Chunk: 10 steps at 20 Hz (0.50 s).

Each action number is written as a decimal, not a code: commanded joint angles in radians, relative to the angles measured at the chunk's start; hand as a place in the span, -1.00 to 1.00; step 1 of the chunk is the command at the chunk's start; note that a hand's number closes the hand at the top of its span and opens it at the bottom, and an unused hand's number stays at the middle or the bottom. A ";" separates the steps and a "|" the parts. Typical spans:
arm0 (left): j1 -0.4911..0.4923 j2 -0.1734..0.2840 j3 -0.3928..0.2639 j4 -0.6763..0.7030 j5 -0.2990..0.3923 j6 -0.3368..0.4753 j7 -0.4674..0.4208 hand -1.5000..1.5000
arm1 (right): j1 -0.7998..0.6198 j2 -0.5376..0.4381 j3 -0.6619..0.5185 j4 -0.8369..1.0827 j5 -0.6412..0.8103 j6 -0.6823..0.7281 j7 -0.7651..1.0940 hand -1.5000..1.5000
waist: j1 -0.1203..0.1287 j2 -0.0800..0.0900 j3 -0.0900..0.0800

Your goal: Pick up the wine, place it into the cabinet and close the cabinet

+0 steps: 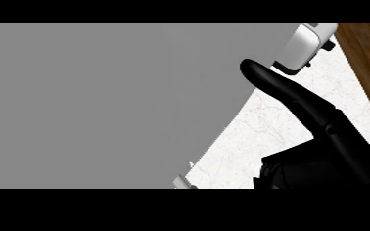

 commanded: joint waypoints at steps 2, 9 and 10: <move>0.127 0.148 0.165 -0.096 0.123 -0.142 -0.049 1.00 | -0.069 0.086 0.137 -0.012 -0.018 -0.062 0.101 1.00 | 0.009 -0.005 -0.008; 0.264 0.281 0.464 -0.013 0.313 -0.391 -0.136 1.00 | -0.209 0.125 0.310 0.149 0.084 -0.129 0.031 1.00 | 0.014 -0.002 -0.008; 0.269 0.266 0.450 0.042 0.283 -0.422 -0.160 1.00 | -0.241 0.126 0.359 0.186 0.119 -0.178 0.018 1.00 | 0.009 -0.003 -0.008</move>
